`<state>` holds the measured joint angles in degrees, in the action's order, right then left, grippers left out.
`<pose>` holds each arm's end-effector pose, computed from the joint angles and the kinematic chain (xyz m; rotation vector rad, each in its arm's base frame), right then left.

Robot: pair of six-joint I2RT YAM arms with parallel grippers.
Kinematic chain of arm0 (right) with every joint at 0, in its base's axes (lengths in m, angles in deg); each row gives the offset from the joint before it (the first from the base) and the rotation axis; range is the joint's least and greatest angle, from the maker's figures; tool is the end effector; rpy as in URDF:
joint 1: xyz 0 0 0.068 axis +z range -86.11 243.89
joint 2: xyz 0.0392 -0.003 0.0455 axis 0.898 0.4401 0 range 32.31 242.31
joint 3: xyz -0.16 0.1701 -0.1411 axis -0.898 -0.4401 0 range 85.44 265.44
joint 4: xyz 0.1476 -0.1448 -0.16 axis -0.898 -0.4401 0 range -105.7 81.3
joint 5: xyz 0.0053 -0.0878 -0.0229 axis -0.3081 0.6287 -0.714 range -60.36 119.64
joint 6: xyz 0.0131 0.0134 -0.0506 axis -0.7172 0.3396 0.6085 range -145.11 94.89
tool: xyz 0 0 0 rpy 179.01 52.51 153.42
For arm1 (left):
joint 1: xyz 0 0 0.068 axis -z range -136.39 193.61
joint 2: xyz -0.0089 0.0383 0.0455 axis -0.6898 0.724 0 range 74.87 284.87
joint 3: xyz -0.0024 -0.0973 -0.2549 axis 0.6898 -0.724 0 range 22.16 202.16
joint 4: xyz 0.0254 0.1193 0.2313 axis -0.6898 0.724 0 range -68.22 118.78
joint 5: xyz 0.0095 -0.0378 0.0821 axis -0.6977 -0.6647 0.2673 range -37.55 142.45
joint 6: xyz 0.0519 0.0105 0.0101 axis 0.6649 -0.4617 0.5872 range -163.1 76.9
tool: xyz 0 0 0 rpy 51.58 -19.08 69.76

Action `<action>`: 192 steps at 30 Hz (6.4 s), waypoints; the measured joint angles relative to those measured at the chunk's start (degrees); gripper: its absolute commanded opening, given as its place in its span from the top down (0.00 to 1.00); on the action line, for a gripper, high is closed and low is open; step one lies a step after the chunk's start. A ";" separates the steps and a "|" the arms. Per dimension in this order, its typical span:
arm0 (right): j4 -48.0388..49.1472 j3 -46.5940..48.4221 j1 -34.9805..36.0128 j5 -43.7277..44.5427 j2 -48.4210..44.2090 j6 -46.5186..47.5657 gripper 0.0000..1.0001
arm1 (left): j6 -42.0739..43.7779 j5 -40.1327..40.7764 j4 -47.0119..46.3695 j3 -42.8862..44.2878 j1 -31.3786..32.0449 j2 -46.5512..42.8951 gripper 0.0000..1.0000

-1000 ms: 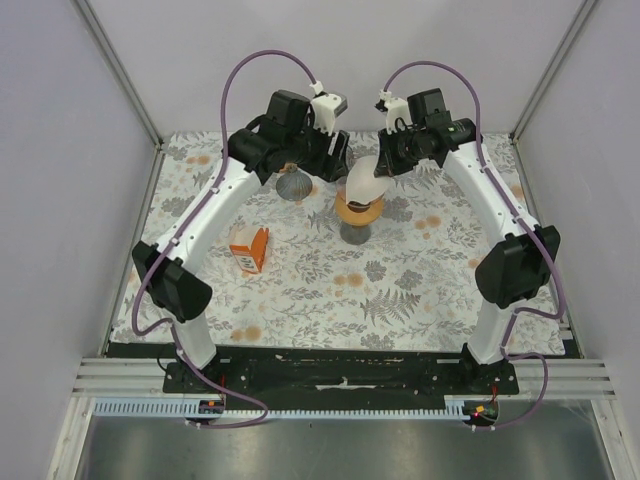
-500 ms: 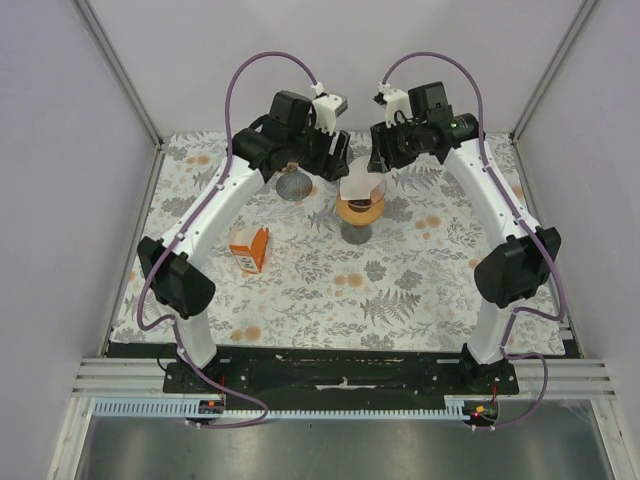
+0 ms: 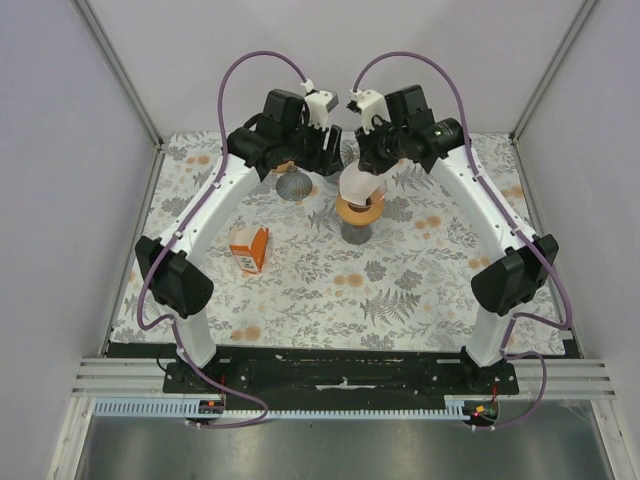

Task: Place the coffee filter in the dripper
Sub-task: Place the coffee filter in the coffee dripper, then move the coffee server to the center of the board.

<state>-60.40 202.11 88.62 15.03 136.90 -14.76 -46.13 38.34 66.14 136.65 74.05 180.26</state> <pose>0.3568 0.1743 0.4097 -0.8133 2.1195 0.4216 0.3500 -0.2157 0.4034 0.6653 2.1267 -0.5950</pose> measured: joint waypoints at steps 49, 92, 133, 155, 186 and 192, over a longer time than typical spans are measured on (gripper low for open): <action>-2.14 -5.73 4.81 3.91 9.57 -2.89 0.62 | -14.75 -8.50 -9.73 -11.17 -2.29 3.13 0.74; 13.40 -29.29 8.87 -5.57 -10.43 44.24 0.61 | -14.71 -8.68 -9.79 -11.96 -2.08 3.10 0.75; 16.28 -33.05 9.18 -2.23 -8.52 46.34 0.53 | -13.31 -8.94 -6.56 -7.34 -2.08 5.55 0.48; 13.51 -30.82 9.60 -5.79 -16.24 43.87 0.02 | -5.77 -9.46 -0.68 1.57 -5.51 5.53 0.09; 29.00 -28.68 28.26 30.29 14.10 52.94 0.91 | 5.77 -13.05 0.11 -16.35 -37.51 -13.84 0.08; 34.25 -30.16 27.19 34.64 18.45 53.94 0.88 | 6.21 -13.53 -0.37 -16.41 -37.88 -13.97 0.08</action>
<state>-26.15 171.94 115.81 49.67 155.35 39.18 -39.92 24.81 65.77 120.24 36.17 166.29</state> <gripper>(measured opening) 0.120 0.924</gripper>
